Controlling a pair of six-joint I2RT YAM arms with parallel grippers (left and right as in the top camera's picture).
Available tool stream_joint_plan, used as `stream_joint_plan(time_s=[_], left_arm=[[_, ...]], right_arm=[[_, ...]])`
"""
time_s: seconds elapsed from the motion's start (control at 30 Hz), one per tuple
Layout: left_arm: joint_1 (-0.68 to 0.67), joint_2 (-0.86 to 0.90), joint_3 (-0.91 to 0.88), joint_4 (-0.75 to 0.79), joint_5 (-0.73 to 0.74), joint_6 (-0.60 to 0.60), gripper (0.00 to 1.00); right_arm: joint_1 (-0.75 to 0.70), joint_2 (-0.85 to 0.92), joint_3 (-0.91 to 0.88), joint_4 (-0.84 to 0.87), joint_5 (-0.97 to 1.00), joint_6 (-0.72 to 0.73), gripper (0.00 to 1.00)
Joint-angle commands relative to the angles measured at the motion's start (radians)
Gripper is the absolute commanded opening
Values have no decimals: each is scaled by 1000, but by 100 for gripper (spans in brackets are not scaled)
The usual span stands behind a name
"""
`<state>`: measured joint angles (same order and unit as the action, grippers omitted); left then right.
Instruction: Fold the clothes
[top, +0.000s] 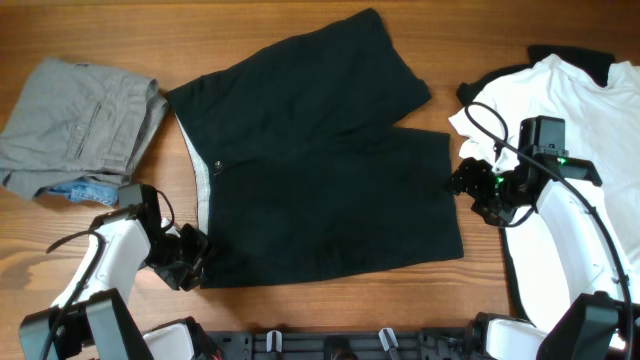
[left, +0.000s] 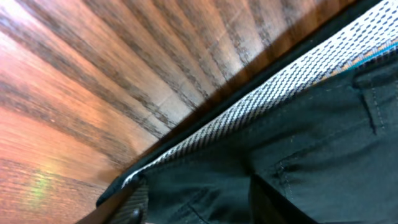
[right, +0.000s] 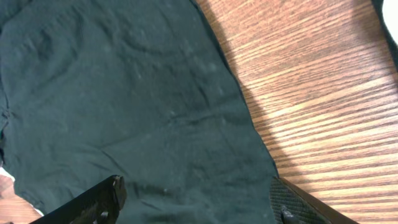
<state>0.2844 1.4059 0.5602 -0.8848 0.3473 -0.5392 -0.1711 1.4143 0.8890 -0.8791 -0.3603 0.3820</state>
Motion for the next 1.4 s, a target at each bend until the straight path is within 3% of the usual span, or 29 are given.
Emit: stream_joint_plan(time_s=[0.0, 0.1, 0.13, 0.2, 0.23, 0.63, 0.67, 0.73, 0.83, 0.97, 1.07, 1.37], left_arm=[[6, 6, -32, 30, -15, -20, 56], [6, 6, -32, 69, -15, -42, 47], [6, 6, -32, 88, -14, -53, 37], [6, 6, -32, 153, 10, -53, 7], [3, 6, -32, 193, 25, -53, 4], [-195, 111, -28, 533, -108, -42, 4], [-194, 113, -26, 520, -106, -42, 8], [-181, 111, -21, 486, -106, -42, 29], [-144, 96, 12, 390, -76, -41, 49], [-58, 51, 114, 191, -43, -34, 64], [-16, 41, 167, 72, -30, -7, 64], [22, 42, 170, -127, -31, -7, 50]], right_arm=[[0, 11, -7, 7, -14, 14, 79], [0, 11, -7, 19, -14, 14, 79], [0, 11, -7, 27, -14, 14, 79], [0, 11, -7, 49, -15, 14, 78], [0, 11, -7, 58, -14, 10, 78], [0, 11, -7, 69, -15, 13, 75], [0, 11, -7, 63, -15, 13, 75], [0, 11, -7, 50, -12, 11, 76], [0, 11, -7, 42, -7, 12, 77], [0, 11, -7, 37, -7, 13, 78], [0, 11, -7, 36, -7, 13, 78], [0, 11, -7, 36, -7, 12, 78]])
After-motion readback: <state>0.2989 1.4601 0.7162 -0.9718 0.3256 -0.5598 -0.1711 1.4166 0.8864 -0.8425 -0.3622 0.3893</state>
